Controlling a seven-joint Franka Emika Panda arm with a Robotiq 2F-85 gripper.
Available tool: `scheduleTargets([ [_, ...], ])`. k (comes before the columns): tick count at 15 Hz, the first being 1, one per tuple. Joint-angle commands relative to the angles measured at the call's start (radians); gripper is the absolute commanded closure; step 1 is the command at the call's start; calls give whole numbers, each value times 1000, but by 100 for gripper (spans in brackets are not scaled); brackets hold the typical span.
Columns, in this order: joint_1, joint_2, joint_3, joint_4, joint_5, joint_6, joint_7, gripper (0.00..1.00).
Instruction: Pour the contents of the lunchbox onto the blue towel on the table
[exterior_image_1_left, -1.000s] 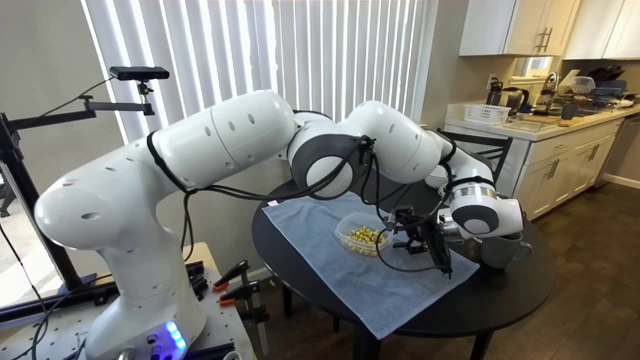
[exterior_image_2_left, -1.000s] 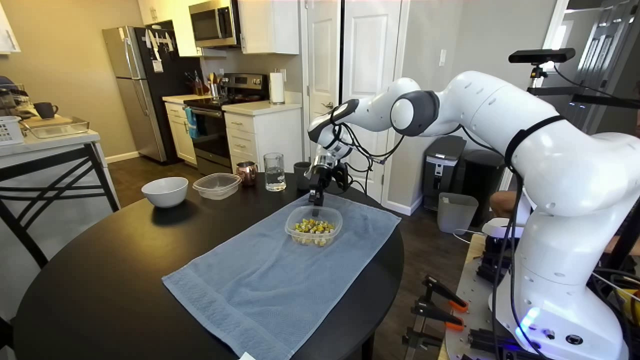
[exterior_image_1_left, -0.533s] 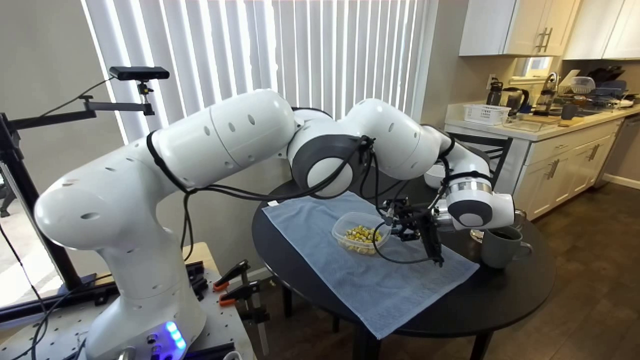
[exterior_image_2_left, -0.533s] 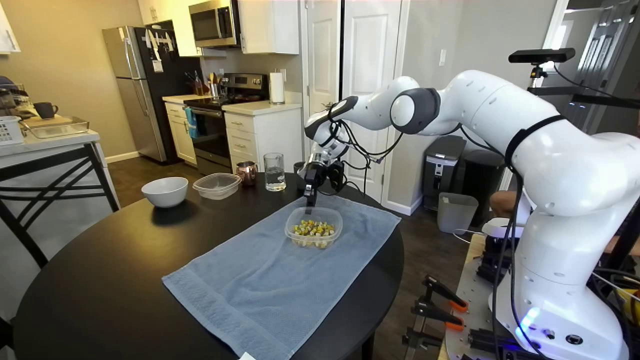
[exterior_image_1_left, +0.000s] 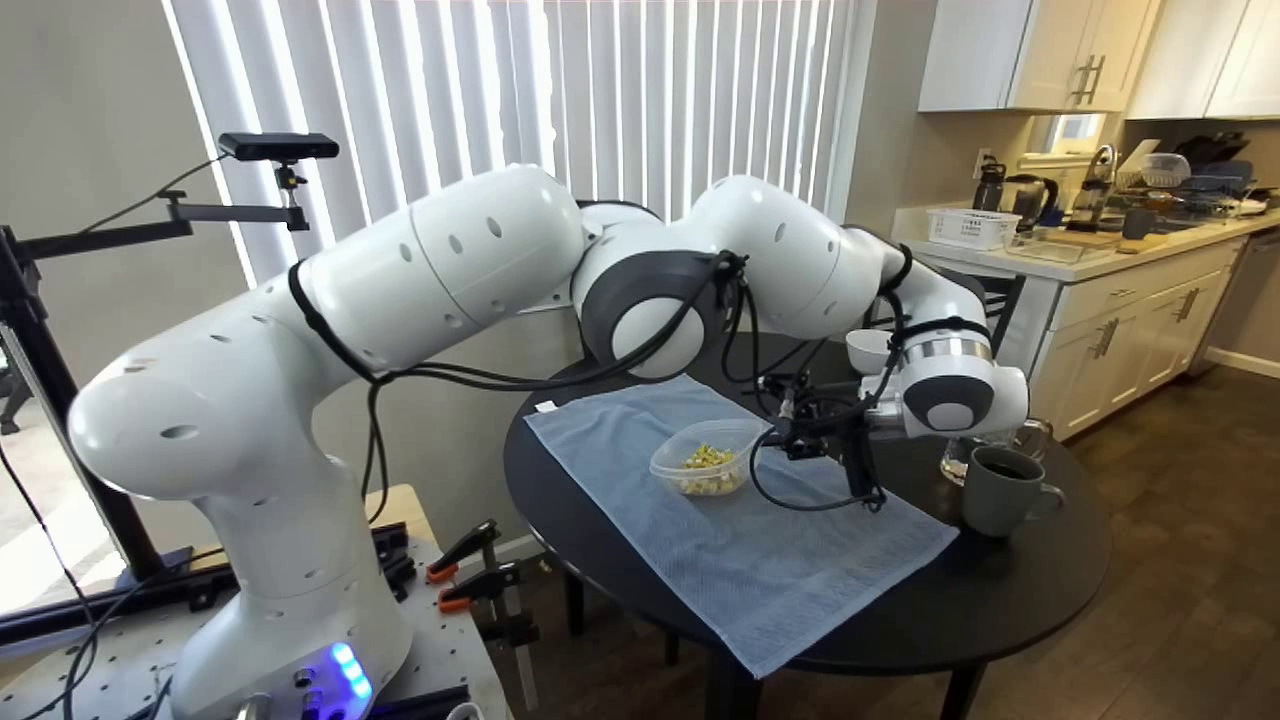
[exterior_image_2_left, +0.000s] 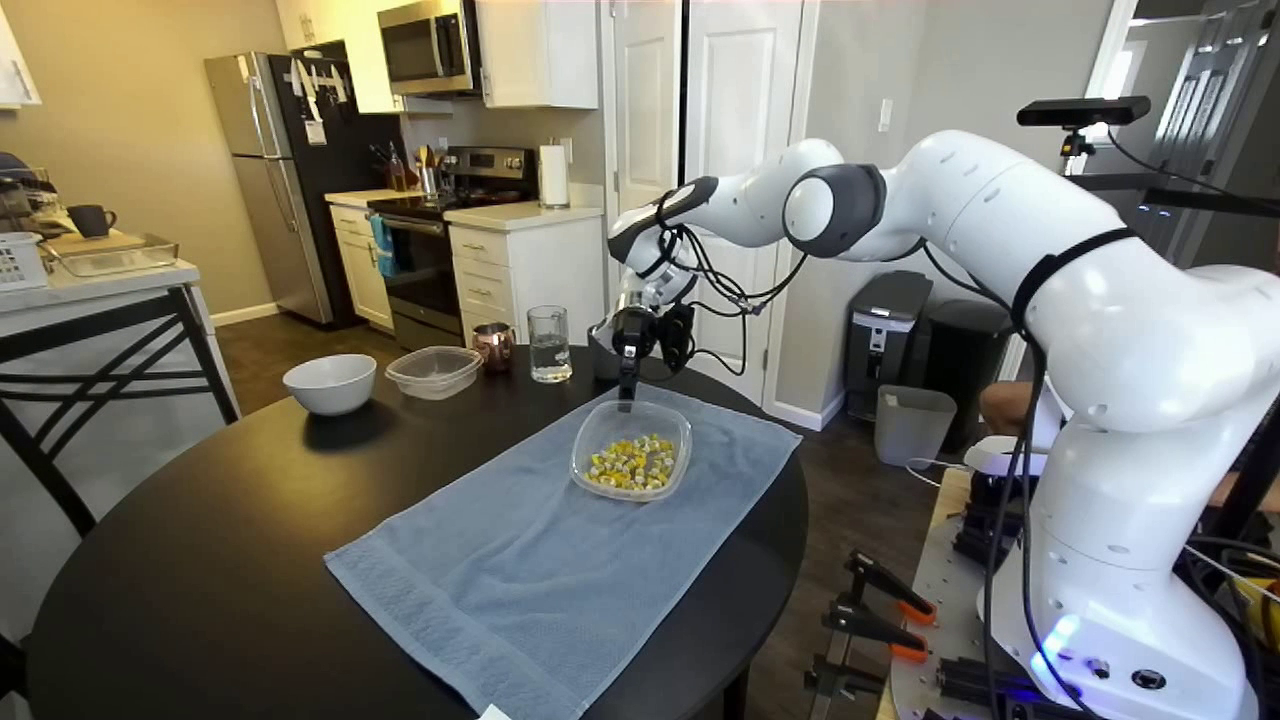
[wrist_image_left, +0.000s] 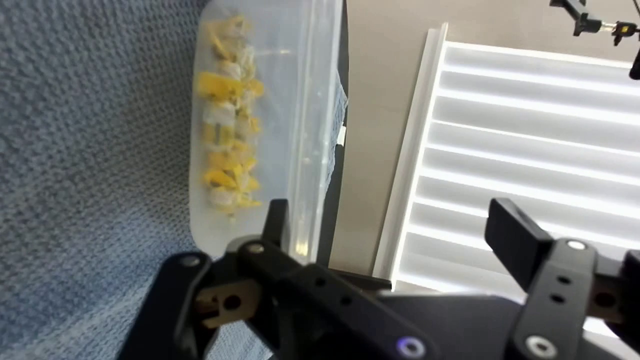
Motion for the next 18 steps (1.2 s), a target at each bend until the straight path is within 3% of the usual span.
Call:
scheduleTargets([
  [1,5,-26,-3,-30,-27,-40,-16,0],
  [6,24,-17,-7,-28,-52,-55,-2,0],
  [7,30,-15,-8,-27,-65,-59,-5,25],
  [8,34,-14,-9,-28,-75,-63,-4,26],
  [18,53,-23,-37,-49,-110,-36,2,91],
])
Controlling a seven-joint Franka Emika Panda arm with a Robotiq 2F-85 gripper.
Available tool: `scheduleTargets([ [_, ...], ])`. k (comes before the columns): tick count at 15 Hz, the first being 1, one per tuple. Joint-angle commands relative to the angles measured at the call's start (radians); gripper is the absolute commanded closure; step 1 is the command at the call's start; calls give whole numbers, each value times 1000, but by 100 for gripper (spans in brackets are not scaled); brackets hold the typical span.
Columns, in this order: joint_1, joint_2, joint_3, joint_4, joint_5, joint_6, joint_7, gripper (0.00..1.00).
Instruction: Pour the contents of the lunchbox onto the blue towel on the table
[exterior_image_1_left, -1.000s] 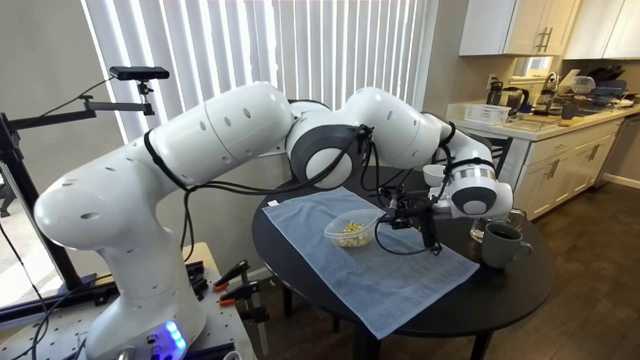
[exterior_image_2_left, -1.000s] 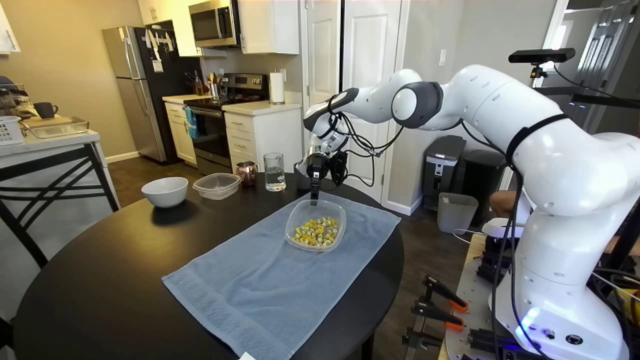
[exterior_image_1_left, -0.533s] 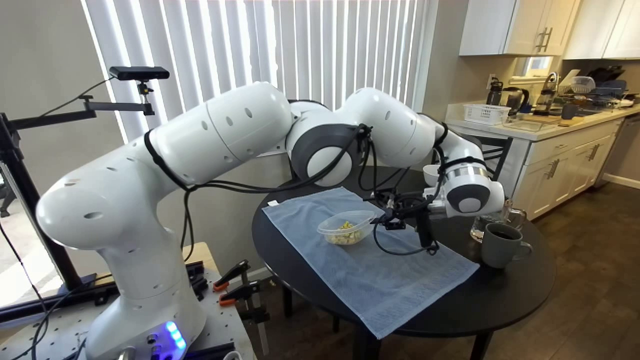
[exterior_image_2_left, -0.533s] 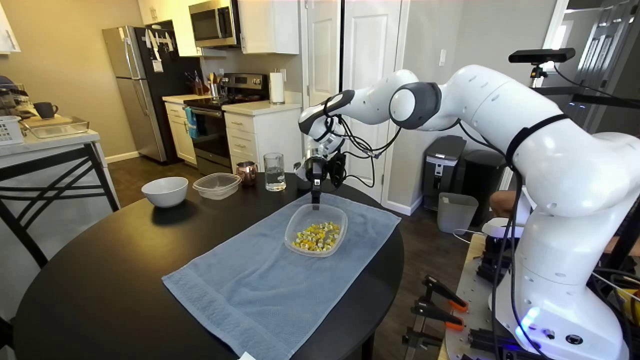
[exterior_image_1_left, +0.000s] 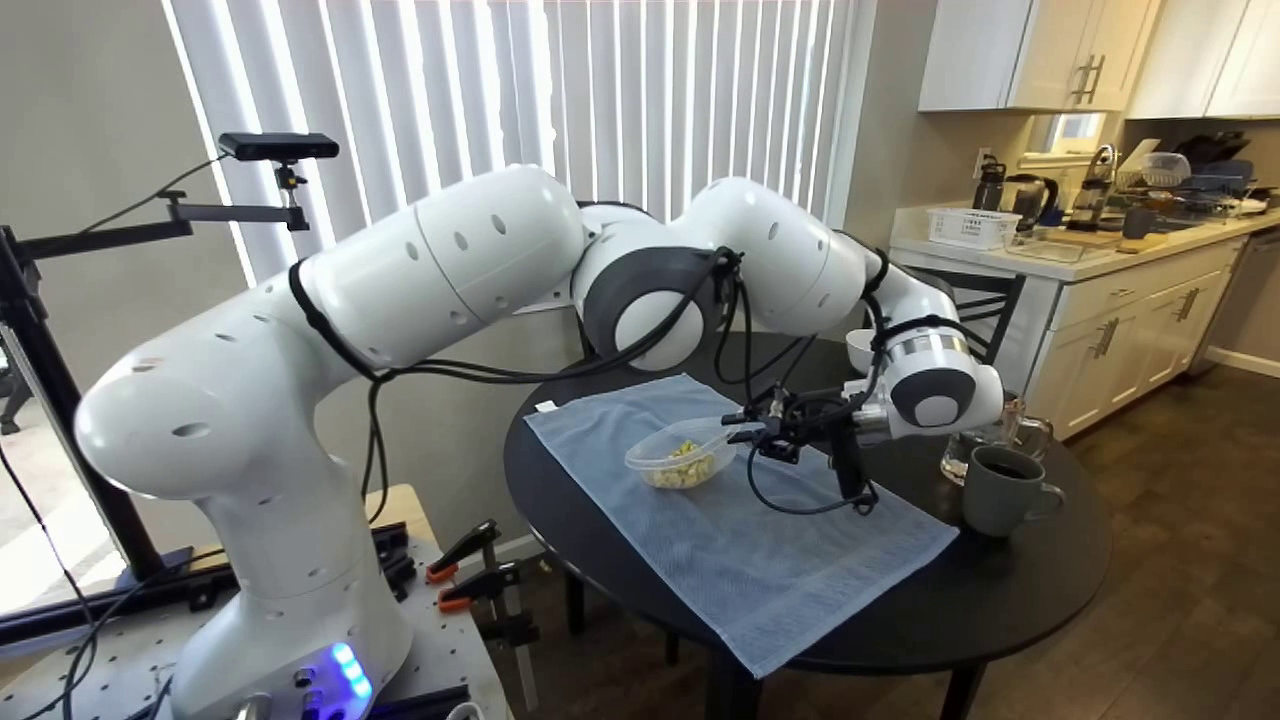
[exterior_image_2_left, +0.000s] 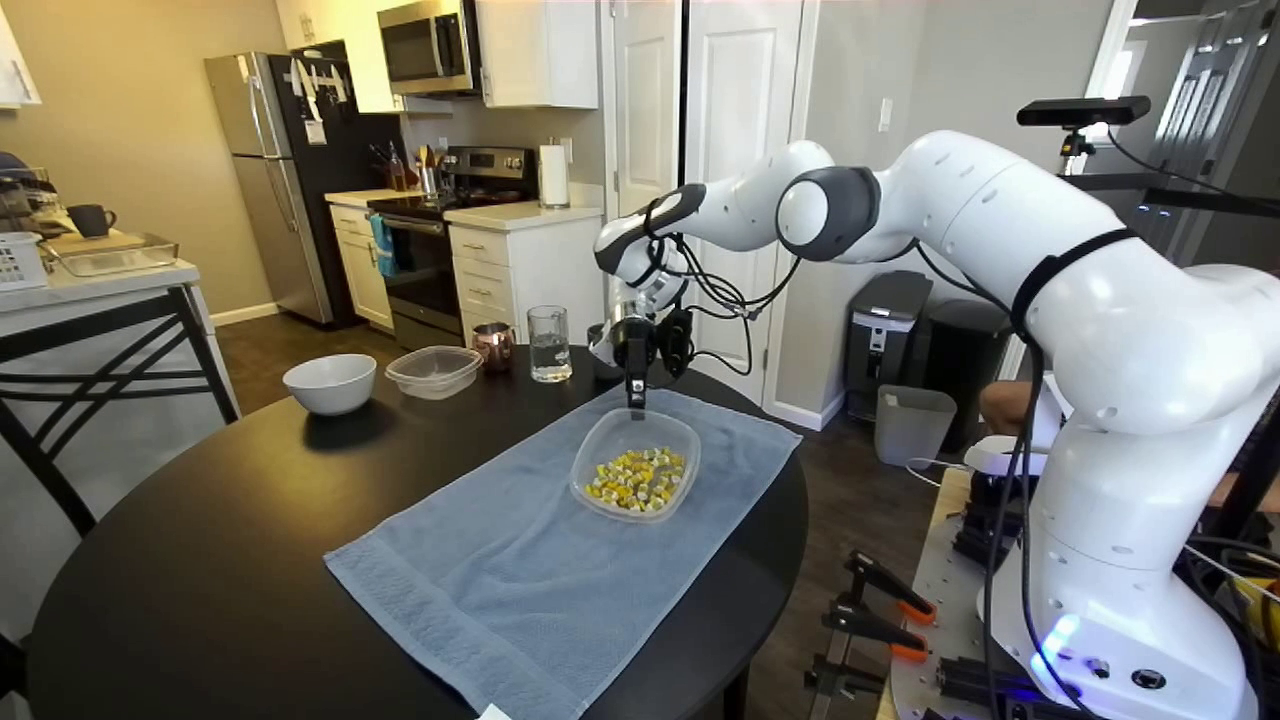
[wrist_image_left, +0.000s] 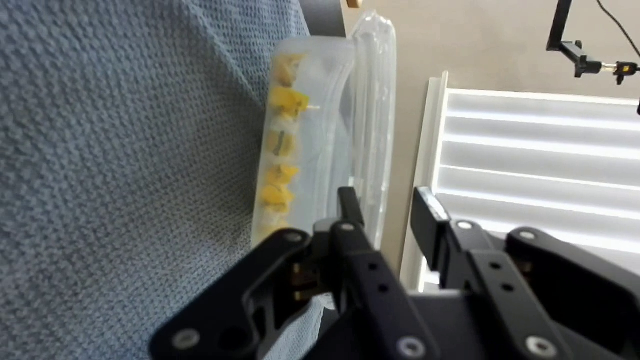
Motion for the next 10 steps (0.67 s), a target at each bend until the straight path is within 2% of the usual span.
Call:
scheduleTargets([
  [1,8,-27,-20,-40,-24,5,2,97],
  [10,13,-34,-42,-42,-21,7,2,96],
])
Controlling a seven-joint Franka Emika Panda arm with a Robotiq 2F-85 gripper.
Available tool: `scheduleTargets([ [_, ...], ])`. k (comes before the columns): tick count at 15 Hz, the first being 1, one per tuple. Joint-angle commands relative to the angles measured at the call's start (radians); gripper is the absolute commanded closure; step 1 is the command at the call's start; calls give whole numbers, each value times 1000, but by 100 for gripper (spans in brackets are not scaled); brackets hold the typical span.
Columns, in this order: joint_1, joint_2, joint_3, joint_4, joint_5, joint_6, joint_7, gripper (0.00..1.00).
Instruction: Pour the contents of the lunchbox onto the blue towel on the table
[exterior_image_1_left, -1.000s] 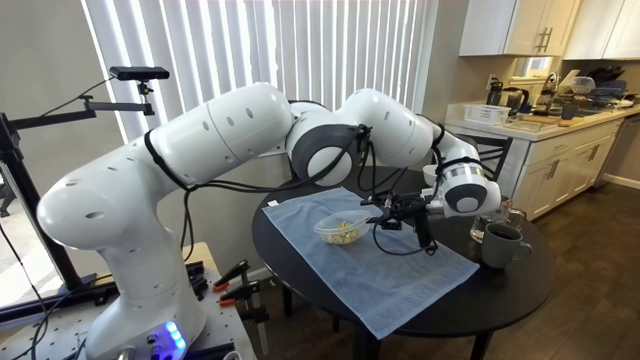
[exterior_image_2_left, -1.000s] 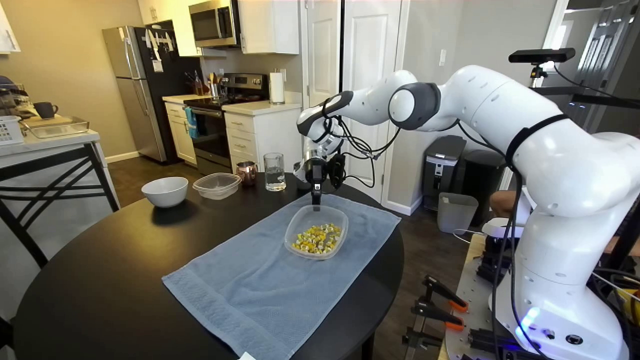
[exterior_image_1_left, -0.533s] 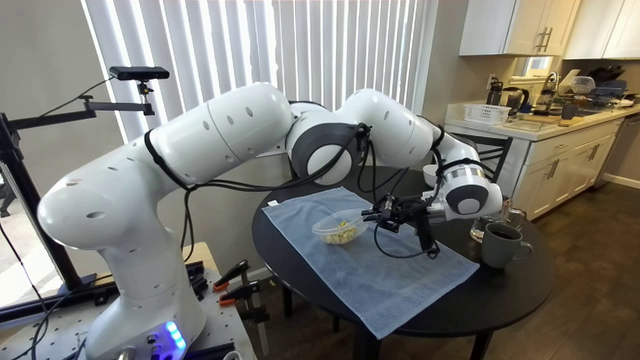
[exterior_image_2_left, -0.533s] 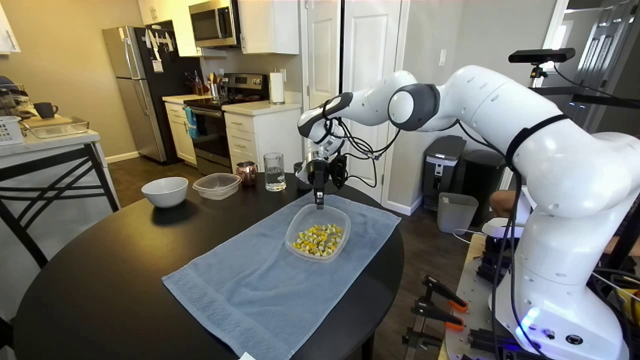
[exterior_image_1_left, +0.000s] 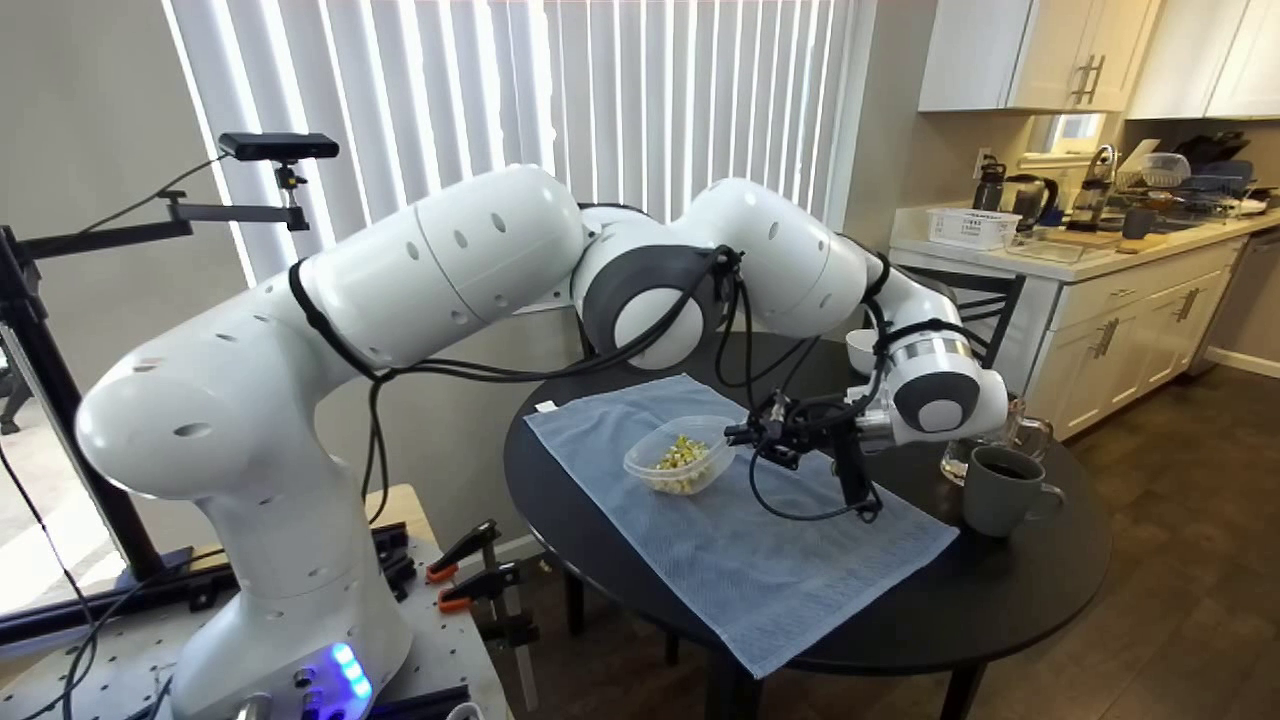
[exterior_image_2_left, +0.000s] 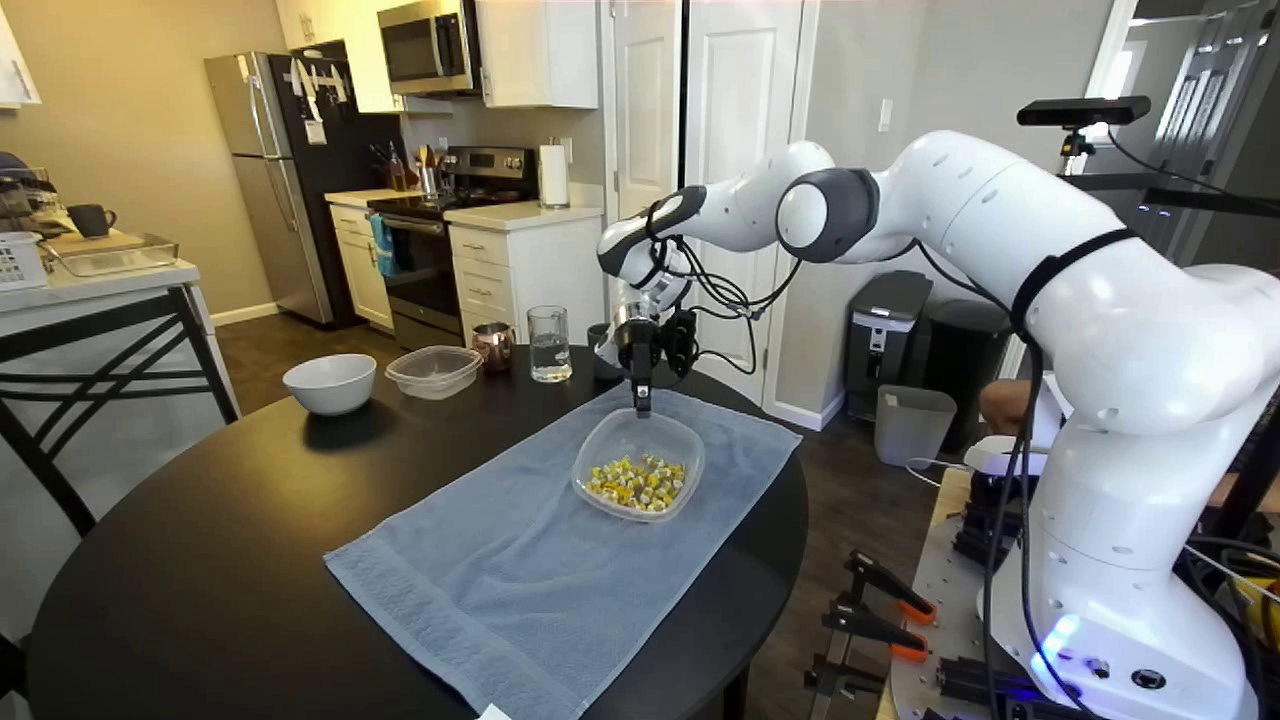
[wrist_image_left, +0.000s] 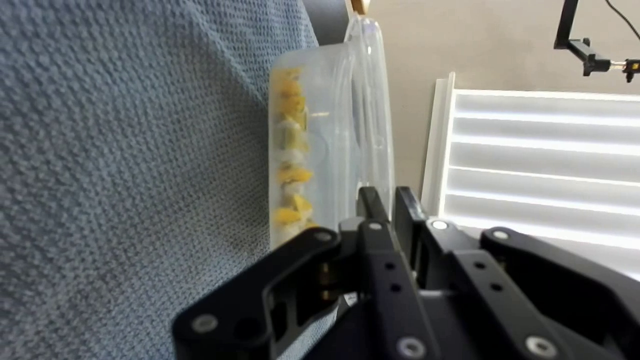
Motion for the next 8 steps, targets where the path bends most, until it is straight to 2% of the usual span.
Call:
scheduleTargets([
  [1,4,-42,-11,-35,-17,0,2,96],
  [8,-20,-78,-3,12,-1,-40,11,96],
])
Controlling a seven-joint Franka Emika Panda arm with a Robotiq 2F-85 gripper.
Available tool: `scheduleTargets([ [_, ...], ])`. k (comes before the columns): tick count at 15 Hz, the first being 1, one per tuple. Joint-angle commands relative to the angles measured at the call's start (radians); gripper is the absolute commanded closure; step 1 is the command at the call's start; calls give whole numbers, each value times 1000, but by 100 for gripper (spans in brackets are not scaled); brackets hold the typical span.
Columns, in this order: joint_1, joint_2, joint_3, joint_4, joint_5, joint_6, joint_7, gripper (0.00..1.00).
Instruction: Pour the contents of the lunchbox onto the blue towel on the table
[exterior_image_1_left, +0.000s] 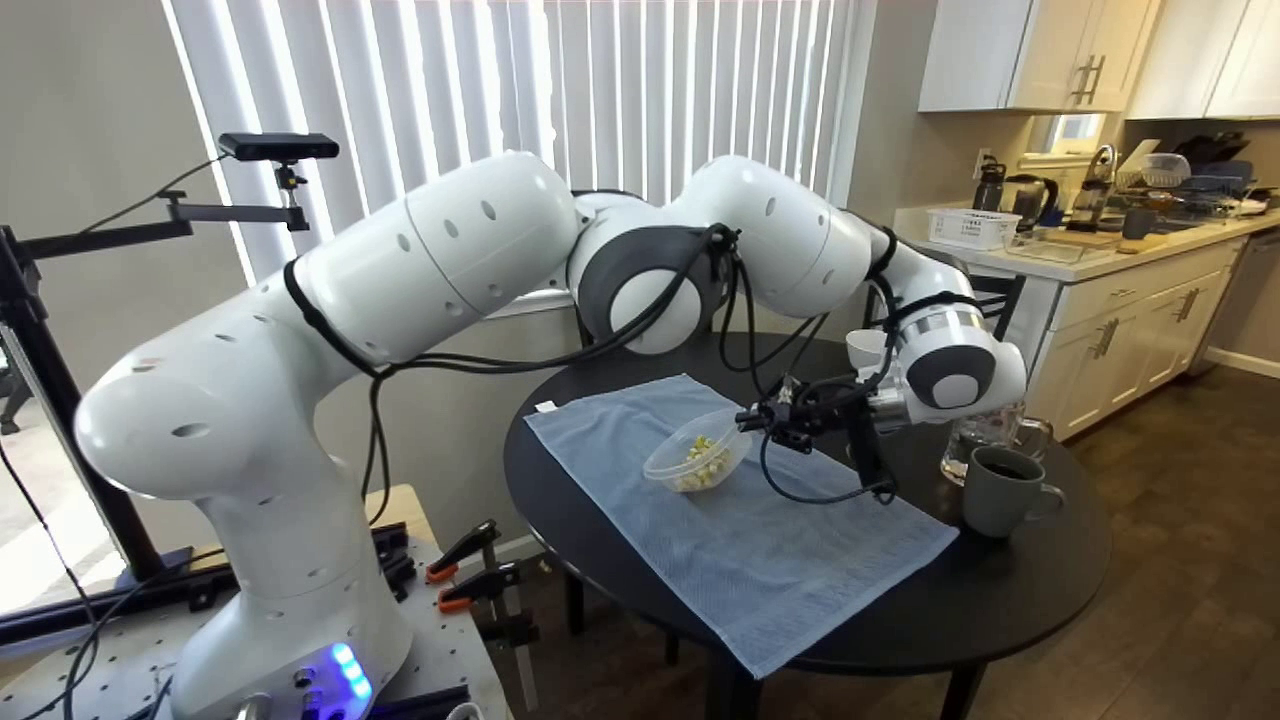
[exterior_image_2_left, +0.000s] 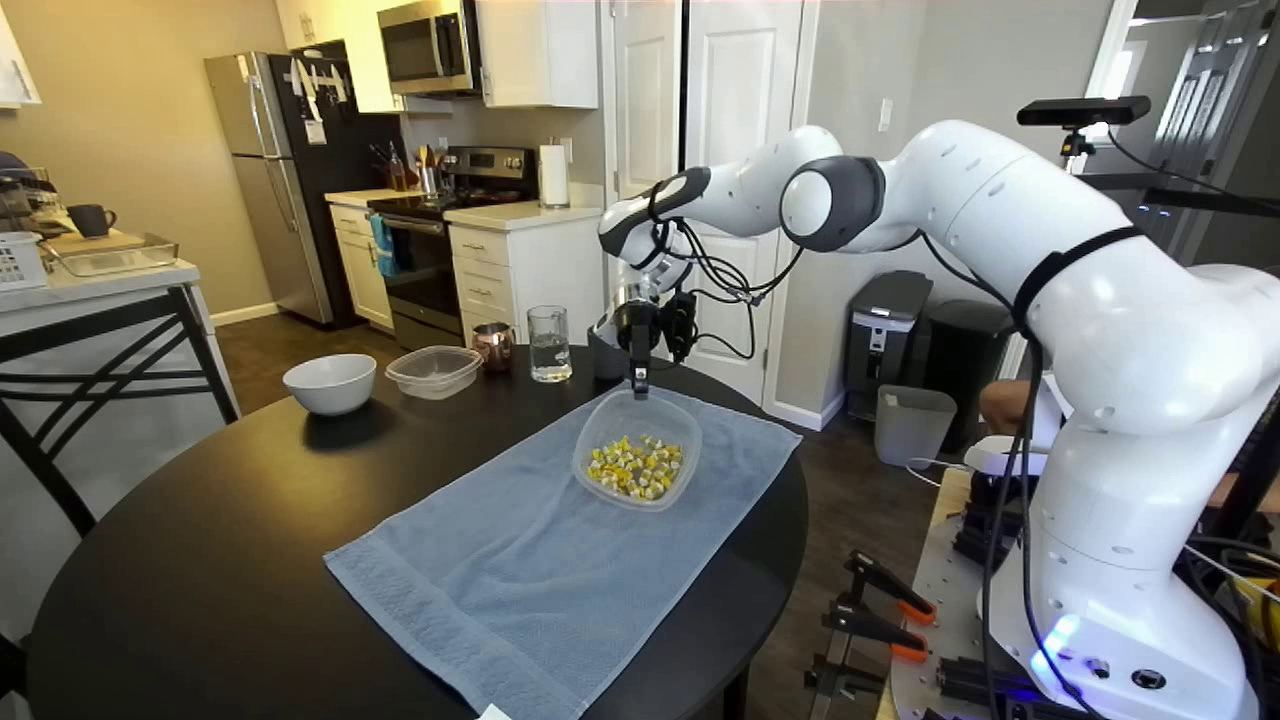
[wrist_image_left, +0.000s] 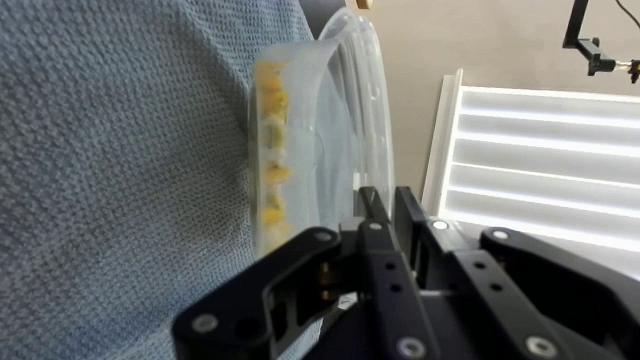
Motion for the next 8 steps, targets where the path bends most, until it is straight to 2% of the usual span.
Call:
scheduleTargets([
  [1,-16,-38,-3,6,-1,-39,14,96],
  [8,-23,-42,-17,42,-5,-51,24,96],
])
